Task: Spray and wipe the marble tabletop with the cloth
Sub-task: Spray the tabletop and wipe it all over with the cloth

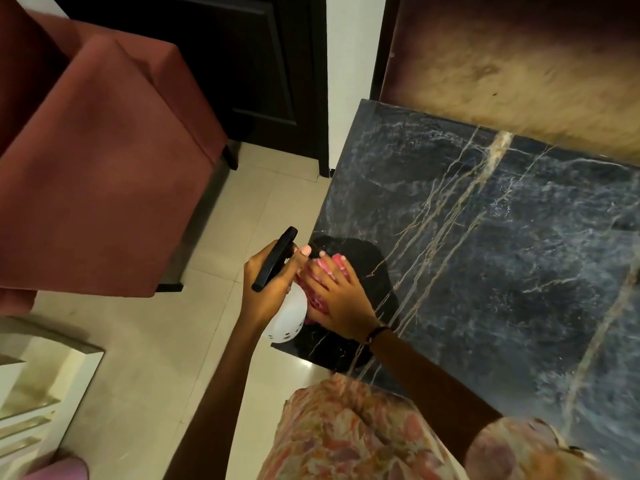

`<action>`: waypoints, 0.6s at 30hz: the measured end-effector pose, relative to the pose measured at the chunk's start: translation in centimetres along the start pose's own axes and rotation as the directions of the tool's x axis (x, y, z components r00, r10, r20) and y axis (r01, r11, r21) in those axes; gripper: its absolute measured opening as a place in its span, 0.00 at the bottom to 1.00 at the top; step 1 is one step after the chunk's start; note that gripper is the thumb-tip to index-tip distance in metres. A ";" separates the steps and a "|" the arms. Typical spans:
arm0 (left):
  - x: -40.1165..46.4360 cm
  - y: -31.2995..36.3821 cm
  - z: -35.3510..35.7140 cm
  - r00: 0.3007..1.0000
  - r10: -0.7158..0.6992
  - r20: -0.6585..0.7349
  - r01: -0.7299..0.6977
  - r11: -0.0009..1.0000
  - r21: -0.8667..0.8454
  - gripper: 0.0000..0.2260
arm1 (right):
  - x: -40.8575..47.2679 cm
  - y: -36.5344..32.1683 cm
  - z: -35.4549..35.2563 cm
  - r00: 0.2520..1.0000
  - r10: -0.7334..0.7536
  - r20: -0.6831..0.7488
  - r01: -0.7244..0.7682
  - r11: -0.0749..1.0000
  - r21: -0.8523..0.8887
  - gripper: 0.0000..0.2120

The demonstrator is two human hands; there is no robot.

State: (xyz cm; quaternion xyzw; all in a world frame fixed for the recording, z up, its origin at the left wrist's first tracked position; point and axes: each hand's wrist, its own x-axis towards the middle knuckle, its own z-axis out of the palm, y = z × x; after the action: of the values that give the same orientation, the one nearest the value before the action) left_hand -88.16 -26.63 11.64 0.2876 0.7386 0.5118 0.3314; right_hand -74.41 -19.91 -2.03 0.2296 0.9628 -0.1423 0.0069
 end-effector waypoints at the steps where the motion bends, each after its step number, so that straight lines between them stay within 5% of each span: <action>1: 0.1 0.0 0.2 1.000 -0.005 -0.002 0.005 1.000 0.001 0.08 | -1.3 0.5 0.3 0.999 -0.040 -0.008 0.040 0.999 0.011 0.32; 5: 0.6 0.4 0.9 1.000 -0.007 0.006 0.007 1.000 -0.017 0.11 | -4.5 4.7 -0.4 0.995 -0.095 -0.010 0.094 0.995 -0.024 0.33; 13: 2.6 1.4 3.3 0.998 0.054 0.017 -0.053 0.996 -0.069 0.09 | 4.6 9.3 -4.9 0.973 0.232 -0.004 -0.232 0.971 -0.052 0.35; 18: 3.3 0.8 4.5 0.999 0.052 0.001 -0.052 0.989 -0.137 0.09 | 7.1 5.8 -3.7 0.999 0.051 -0.013 -0.051 0.999 0.010 0.32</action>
State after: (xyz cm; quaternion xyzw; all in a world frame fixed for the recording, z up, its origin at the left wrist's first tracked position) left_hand -86.54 -21.33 10.58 0.2845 0.6931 0.5692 0.3388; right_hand -78.01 -10.78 -0.58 0.2552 0.9559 -0.1451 0.0031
